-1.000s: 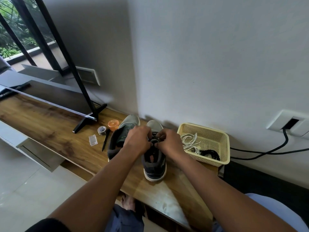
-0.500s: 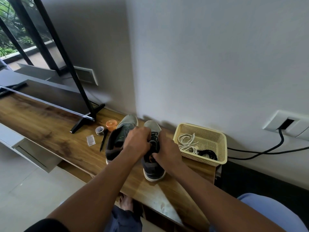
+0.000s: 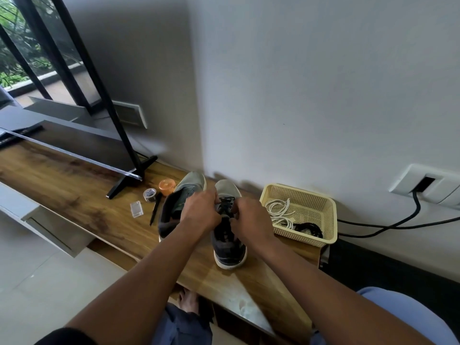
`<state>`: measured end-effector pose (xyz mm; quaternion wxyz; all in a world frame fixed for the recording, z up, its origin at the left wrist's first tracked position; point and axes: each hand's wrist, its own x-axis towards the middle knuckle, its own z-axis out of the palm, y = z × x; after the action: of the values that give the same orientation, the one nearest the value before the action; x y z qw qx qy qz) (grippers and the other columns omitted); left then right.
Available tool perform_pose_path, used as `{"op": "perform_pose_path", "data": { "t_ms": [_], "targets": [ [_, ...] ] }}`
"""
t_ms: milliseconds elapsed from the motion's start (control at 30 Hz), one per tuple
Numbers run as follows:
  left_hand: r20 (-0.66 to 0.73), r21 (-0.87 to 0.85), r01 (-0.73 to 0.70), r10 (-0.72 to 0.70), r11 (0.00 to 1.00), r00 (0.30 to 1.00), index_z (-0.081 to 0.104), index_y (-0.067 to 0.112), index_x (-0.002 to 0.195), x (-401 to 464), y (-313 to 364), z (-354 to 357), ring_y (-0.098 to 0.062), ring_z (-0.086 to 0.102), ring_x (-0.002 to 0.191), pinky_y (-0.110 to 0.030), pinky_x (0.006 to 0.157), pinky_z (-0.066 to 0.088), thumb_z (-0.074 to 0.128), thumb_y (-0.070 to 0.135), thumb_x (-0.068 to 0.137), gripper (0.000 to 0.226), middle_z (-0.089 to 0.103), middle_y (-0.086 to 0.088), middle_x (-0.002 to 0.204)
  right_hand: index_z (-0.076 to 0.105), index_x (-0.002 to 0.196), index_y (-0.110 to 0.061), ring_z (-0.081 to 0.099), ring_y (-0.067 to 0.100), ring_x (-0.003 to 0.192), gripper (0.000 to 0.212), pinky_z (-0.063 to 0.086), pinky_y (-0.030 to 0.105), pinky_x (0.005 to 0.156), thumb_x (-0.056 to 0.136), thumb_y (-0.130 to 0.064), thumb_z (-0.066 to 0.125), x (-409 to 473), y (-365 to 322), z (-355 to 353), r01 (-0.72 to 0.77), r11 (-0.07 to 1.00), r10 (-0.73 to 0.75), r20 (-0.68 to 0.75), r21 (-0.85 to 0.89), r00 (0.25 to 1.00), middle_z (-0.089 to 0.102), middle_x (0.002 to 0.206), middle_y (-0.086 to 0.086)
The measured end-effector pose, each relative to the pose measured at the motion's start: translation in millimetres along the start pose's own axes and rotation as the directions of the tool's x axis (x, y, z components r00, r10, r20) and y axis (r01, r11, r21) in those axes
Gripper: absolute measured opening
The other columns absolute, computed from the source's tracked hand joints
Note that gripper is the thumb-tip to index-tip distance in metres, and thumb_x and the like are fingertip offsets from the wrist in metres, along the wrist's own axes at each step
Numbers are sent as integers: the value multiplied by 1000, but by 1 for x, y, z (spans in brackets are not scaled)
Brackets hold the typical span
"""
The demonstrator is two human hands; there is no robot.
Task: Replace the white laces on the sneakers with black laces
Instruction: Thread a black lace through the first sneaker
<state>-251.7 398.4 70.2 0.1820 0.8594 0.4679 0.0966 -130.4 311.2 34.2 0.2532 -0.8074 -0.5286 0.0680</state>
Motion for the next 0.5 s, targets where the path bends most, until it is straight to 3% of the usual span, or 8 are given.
{"op": "perform_pose_path", "data": {
  "t_ms": [233,367,500],
  "targets": [
    [28,78,31,-33,996,999,64,17,97,2,0,4,-29,68,93,-39,82,57,74,21,79,21,70,-6,96,57,100,-18,65,31,86,25,54,39,68,80,-31,65,1,1,5,-34,998,35,-3,47,999,65,96,6],
    [101,134,20,-34,991,994,60,16,110,4,-3,8,-34,67,102,-42,88,56,75,23,81,34,69,-9,106,57,103,-19,64,30,91,30,51,38,71,84,-38,69,5,2,7,-23,999,23,-12,42,1000,65,99,6],
    [110,150,42,-59,988,992,57,17,119,7,-5,14,-36,66,106,-40,84,52,77,26,83,42,67,-12,112,55,105,-18,63,30,94,30,51,38,71,84,-29,71,7,3,9,-4,1000,4,-3,11,1000,64,104,7]
  ]
}}
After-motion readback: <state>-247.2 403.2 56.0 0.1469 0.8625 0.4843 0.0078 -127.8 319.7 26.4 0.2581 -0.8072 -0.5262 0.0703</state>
